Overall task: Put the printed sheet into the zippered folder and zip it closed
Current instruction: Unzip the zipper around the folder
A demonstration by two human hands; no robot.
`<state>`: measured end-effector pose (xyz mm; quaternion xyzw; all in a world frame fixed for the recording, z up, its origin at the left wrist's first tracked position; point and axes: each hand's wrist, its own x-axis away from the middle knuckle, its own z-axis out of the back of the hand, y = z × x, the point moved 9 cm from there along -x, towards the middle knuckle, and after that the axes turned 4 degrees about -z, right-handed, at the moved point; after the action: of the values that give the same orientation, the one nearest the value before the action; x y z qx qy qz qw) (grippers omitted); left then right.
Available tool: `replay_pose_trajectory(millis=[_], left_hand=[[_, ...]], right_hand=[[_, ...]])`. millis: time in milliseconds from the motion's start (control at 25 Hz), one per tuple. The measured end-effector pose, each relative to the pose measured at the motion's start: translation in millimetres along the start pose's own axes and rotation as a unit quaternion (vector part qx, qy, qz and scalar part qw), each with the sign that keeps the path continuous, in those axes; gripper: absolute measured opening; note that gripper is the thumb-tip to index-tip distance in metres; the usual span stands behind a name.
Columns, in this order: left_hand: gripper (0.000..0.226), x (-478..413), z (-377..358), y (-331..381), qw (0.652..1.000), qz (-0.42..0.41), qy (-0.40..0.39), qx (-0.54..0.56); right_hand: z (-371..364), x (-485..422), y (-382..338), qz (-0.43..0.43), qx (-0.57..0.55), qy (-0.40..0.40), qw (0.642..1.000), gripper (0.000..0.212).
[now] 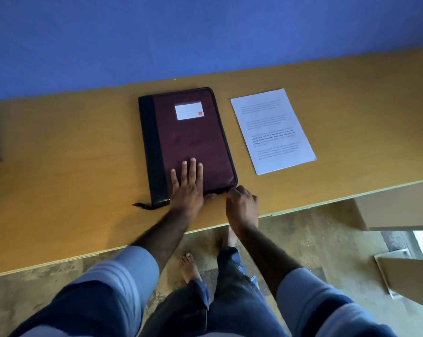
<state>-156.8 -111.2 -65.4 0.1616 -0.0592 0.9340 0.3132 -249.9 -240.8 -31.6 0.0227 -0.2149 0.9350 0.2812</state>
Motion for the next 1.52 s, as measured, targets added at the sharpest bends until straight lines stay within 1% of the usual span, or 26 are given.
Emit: replay_pose_trajectory(millis=[80,120,160,200,240,280,360,440,560,720,800,840,880,920,1000,1040,1080,1120,1200,1400,1520], left_hand=[[0.093,5.6,9.2,4.5,0.999,-0.012,0.021,0.023],[0.081,11.9,19.8,8.4,0.997,-0.020,0.060,0.044],[0.061,20.2,31.9,12.7,0.991,-0.024,0.117,0.065],[0.043,29.8,40.2,15.6,0.983,-0.010,0.161,0.092],[0.034,37.6,41.0,16.4,0.975,0.026,0.171,0.137],[0.033,42.4,34.8,16.5,0.966,0.078,0.147,0.200],[0.034,44.3,14.1,22.0,0.932,0.163,0.071,0.315],[0.031,40.3,4.9,28.7,0.906,0.206,0.037,0.367],[0.023,38.6,7.7,37.6,0.902,0.229,0.039,0.364],[0.015,41.2,6.1,40.6,0.902,0.260,0.061,0.341],[0.015,40.6,6.6,42.2,0.903,0.258,0.068,0.337],[0.018,41.1,8.7,44.3,0.904,0.249,0.074,0.340],[0.021,42.4,11.7,45.8,0.904,0.240,0.082,0.345],[0.022,43.6,14.9,46.6,0.904,0.232,0.089,0.348],[0.020,44.4,20.5,45.6,0.909,0.223,0.097,0.339],[0.019,44.8,23.0,45.5,0.912,0.219,0.099,0.333],[0.018,46.2,25.2,43.5,0.914,0.218,0.101,0.328],[0.018,47.3,26.8,40.7,0.915,0.217,0.103,0.325],[0.017,50.9,25.7,28.8,0.919,0.219,0.103,0.310],[0.017,67.8,10.0,-18.0,0.938,0.198,0.101,0.265],[0.018,88.1,-1.0,-54.3,0.938,0.216,0.101,0.251]], right_hand=[[-0.3,4.9,-2.8,-0.024,-0.020,0.010,0.999,0.019],[0.6,4.9,-1.2,-0.035,-0.026,0.012,0.999,0.021],[1.3,4.0,1.2,-0.042,-0.033,0.013,0.998,0.022],[1.5,3.6,3.9,-0.046,-0.040,0.011,0.998,0.023],[1.2,3.8,5.7,-0.044,-0.043,0.011,0.998,0.024],[0.8,3.6,6.5,-0.038,-0.041,0.011,0.998,0.025],[-2.1,2.6,7.1,-0.027,-0.034,0.007,0.999,0.024],[-5.0,2.5,6.1,-0.018,-0.033,0.004,0.999,0.020],[-7.8,2.1,9.0,-0.010,-0.039,-0.013,0.999,0.020],[-8.7,-6.0,10.6,0.010,-0.043,-0.069,0.997,0.025],[-7.6,-13.8,15.1,-0.016,-0.086,-0.071,0.994,0.022],[-6.2,-17.8,21.5,-0.061,-0.135,-0.064,0.987,0.024],[-5.6,-21.6,30.4,-0.123,-0.193,-0.053,0.972,0.029],[-5.6,-24.3,40.2,-0.189,-0.252,-0.041,0.948,0.032],[-10.6,-30.9,52.2,-0.285,-0.376,-0.033,0.881,0.031],[-16.3,-35.3,54.5,-0.311,-0.432,-0.048,0.845,0.029],[-22.1,-39.2,53.8,-0.327,-0.469,-0.072,0.817,0.025],[-25.8,-42.1,52.5,-0.336,-0.484,-0.096,0.802,0.023],[-29.6,-43.9,49.9,-0.344,-0.487,-0.121,0.794,0.021],[-30.4,-42.4,47.5,-0.372,-0.483,-0.112,0.785,0.019],[-29.0,-41.8,46.0,-0.378,-0.473,-0.111,0.788,0.018]])
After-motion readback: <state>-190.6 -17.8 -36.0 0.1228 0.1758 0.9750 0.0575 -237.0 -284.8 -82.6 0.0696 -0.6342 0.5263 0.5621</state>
